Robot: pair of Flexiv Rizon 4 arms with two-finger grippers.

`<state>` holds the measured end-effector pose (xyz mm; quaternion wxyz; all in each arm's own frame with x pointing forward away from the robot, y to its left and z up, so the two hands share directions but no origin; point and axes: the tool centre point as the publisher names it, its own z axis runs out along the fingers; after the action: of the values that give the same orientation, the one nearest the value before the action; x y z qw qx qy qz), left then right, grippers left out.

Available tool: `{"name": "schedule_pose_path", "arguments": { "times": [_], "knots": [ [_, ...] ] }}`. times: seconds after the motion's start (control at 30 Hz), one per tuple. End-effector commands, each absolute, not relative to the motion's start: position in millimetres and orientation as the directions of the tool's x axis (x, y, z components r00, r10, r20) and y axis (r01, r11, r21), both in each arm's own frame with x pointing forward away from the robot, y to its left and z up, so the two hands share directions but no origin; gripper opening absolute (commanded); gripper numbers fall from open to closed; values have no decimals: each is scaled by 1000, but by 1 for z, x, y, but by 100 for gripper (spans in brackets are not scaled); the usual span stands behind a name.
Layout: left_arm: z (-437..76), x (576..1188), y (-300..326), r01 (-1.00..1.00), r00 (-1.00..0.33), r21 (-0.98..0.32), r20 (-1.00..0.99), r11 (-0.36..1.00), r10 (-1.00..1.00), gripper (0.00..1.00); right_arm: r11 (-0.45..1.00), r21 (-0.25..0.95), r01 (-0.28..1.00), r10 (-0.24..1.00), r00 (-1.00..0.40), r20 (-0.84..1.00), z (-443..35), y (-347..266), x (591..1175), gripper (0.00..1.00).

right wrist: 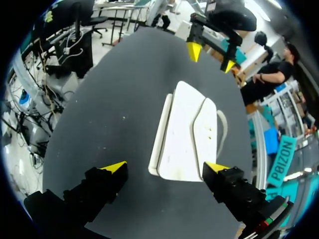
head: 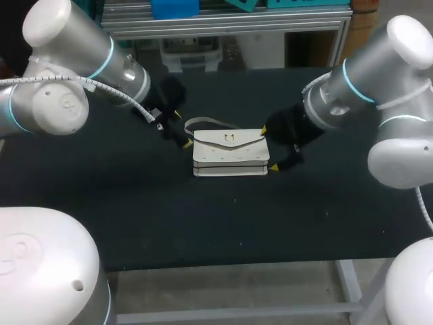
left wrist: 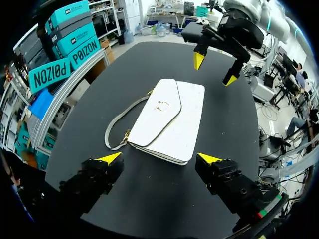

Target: Pick up the bag, open it, inspect its contents, close it, and place it on the opposite side

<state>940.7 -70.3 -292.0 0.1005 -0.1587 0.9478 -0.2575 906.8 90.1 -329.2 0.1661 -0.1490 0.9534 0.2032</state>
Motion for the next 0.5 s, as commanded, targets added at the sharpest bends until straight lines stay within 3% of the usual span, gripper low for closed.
{"name": "schedule_pose_path", "arguments": {
  "times": [0.03, 0.5],
  "knots": [
    [-293, 937, -68, 87, -949, -515, -302, 853, -86, 100, 882, 319, -347, -204, -891, -405, -343, 106, 908, 100],
    [-292, 947, -70, 97, -963, -469, -265, 878, -35, 100, 904, 279, -322, -181, -883, -432, -362, 114, 901, 100]
  ]
}}
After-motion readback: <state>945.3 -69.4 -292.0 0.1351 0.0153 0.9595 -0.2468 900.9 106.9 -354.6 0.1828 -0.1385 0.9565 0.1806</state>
